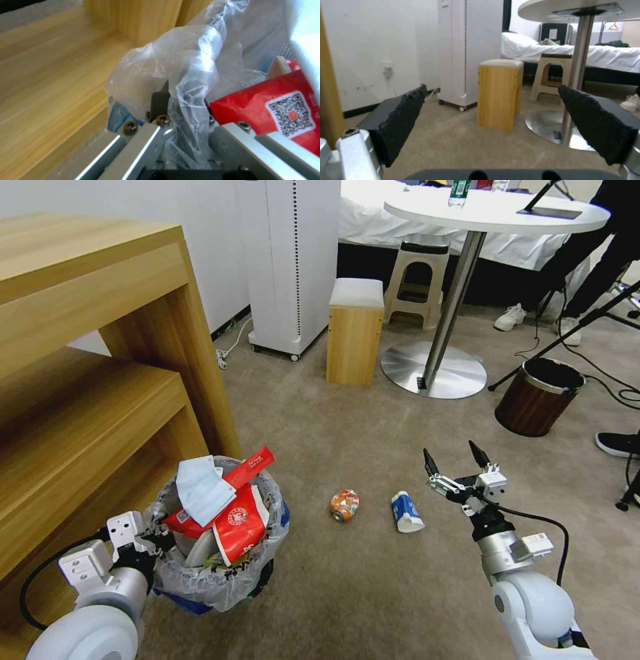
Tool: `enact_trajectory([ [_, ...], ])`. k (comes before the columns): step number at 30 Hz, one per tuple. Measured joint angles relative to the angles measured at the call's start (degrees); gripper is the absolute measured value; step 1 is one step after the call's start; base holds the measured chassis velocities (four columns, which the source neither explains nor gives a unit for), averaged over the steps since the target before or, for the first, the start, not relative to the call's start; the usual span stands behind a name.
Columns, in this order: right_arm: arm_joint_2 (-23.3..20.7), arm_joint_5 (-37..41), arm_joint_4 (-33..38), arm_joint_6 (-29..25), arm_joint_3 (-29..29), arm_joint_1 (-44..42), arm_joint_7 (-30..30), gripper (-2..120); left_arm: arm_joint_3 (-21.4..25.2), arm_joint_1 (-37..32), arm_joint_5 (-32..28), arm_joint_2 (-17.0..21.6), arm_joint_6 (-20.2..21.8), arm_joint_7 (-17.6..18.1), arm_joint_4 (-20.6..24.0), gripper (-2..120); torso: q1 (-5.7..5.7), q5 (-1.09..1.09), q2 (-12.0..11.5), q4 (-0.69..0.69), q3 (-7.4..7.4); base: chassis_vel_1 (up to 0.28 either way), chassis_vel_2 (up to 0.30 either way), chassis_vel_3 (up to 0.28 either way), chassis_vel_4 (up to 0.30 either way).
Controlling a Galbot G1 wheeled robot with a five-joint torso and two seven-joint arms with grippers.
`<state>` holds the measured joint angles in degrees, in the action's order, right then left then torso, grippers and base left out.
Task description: Pick up the trash bin and place the garbage on the floor into it.
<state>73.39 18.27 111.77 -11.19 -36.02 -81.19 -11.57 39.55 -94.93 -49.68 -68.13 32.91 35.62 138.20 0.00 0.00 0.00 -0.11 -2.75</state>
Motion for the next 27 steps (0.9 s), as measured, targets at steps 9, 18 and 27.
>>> enact_trajectory([
  [9,0.06,-2.86,-2.04,-1.12,1.62,0.07,0.79,100,-0.13,-0.25,0.14,-0.10,0.01,0.01,0.12,0,0.01,0.03,-0.01,0.00,-0.03,-0.227,0.213,0.222,-0.211],
  [18,-1.73,-4.51,-4.68,13.30,7.12,0.08,8.21,100,-0.27,-0.48,0.37,-0.37,0.17,0.15,0.71,0,0.00,0.00,-0.01,0.00,0.01,-0.034,0.038,0.039,-0.032],
  [27,-5.91,3.24,-6.46,43.04,13.98,3.62,17.19,100,-0.16,-0.53,0.38,-0.60,0.27,0.21,1.14,0,0.01,0.00,-0.01,0.00,0.01,0.000,0.000,0.000,0.000],
])
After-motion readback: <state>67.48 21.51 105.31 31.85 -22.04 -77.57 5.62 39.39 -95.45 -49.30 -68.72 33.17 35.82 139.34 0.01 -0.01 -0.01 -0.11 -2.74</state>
